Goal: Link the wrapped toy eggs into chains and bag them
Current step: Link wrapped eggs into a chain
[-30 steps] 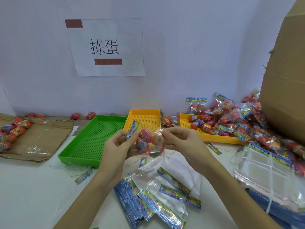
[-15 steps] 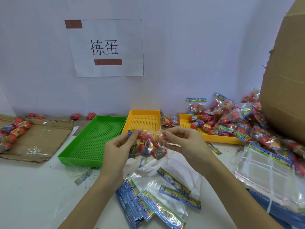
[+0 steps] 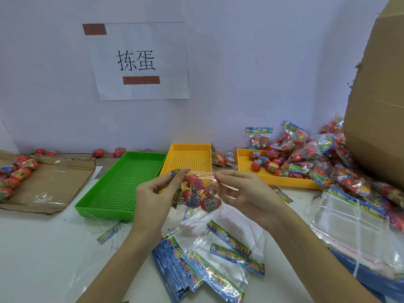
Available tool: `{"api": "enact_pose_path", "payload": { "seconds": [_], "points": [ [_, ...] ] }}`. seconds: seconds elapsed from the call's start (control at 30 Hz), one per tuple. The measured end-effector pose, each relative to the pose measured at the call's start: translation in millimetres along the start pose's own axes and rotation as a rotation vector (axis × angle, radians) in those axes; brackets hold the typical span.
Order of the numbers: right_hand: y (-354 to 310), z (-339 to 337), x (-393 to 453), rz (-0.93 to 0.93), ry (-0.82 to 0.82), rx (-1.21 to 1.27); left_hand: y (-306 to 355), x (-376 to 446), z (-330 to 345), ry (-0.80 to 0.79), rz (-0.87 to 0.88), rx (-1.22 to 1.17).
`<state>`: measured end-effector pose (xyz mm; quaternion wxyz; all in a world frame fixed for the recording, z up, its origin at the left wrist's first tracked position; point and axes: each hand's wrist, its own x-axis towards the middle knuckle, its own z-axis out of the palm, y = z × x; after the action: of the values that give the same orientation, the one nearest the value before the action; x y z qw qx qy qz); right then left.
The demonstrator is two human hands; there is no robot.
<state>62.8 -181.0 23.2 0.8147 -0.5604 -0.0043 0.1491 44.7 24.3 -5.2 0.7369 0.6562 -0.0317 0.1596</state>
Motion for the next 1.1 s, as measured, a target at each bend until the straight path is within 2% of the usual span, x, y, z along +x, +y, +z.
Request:
{"api": "enact_pose_path", "payload": {
  "seconds": [0.1, 0.3, 0.37, 0.43, 0.47, 0.5, 0.53, 0.6, 0.63, 0.7, 0.77, 0.8, 0.87, 0.93, 1.03, 1.1],
  "points": [
    [1, 2, 3, -0.001, 0.016, 0.01, 2, 0, 0, -0.025, -0.002, 0.004],
    [5, 7, 2, -0.122, 0.046, -0.155, 4, 1, -3, -0.039, 0.024, 0.015],
    [7, 10, -1, -0.275, 0.096, -0.195, 0, 2, -5, 0.037, 0.117, 0.174],
    [8, 12, -3, -0.532, 0.178, -0.321, -6, 5, -9, 0.196, 0.237, 0.446],
    [9, 13, -3, -0.671, 0.204, -0.412, -8, 6, -11, 0.211, 0.234, 0.489],
    [12, 14, -3, -0.801, 0.209, -0.51, -7, 8, -13, 0.139, 0.164, 0.425],
    [15, 15, -2, -0.909, 0.2, -0.611, -4, 8, -12, 0.006, 0.019, 0.28],
    [25, 19, 0, -1.037, 0.152, -0.812, 3, 7, -6, -0.272, -0.346, -0.12],
    [30, 20, 1, -1.066, 0.108, -0.928, 4, 6, -3, -0.337, -0.449, -0.253],
    [38, 18, 3, -1.106, -0.029, -1.146, -3, 5, 0, -0.31, -0.441, -0.306],
    [41, 19, 1, -1.103, -0.127, -1.209, -10, 5, -1, -0.203, -0.367, -0.224],
    [40, 21, 1, -1.111, -0.098, -1.184, -12, 5, -2, -0.165, -0.342, -0.174],
    [37, 24, 0, -1.107, 0.085, -1.099, -12, 6, -5, -0.152, -0.316, -0.135],
    [33, 25, 1, -0.883, 0.204, -0.96, -9, 6, -5, -0.176, -0.302, -0.128],
    [28, 20, 2, -0.438, 0.101, -0.737, -4, 5, -4, -0.208, -0.284, -0.099],
    [26, 14, 3, -0.327, 0.021, -0.668, -5, 5, -4, -0.177, -0.225, -0.047]
  ]
}}
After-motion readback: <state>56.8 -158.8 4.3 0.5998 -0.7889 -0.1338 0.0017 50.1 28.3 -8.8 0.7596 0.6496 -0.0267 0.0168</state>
